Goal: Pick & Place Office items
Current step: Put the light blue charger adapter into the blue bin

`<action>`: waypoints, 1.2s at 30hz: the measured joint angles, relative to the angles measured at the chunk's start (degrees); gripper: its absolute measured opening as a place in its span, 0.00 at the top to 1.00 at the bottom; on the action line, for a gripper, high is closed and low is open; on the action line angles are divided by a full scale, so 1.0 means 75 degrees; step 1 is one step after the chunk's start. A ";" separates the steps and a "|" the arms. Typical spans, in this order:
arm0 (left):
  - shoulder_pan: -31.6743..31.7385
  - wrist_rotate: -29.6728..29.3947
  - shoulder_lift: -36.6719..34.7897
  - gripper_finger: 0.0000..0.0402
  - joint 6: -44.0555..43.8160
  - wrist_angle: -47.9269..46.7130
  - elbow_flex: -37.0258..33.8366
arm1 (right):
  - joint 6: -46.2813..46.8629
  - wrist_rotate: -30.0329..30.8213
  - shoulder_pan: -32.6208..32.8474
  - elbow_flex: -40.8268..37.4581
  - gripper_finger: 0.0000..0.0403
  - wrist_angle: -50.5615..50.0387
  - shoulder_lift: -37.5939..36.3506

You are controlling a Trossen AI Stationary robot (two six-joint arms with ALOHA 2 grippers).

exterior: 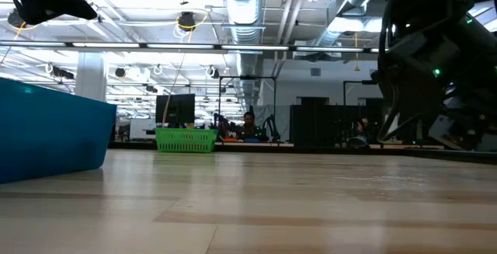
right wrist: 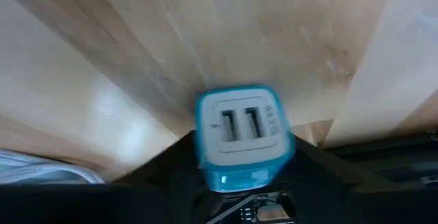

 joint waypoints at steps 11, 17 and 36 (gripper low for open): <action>0.0000 0.0302 0.0000 0.40 0.0041 -0.0012 0.0000 | -0.0124 -0.0009 -0.0029 0.0598 0.67 -0.0045 0.0000; 0.0000 0.0353 0.0000 0.40 0.0233 -0.0080 0.0000 | 0.0283 -0.0003 -0.0415 0.2416 0.67 0.0362 -0.0175; -0.0218 0.0007 0.0003 0.40 0.0309 0.0935 0.0003 | 0.3479 0.0193 -0.1860 0.4219 0.67 0.8236 -0.1890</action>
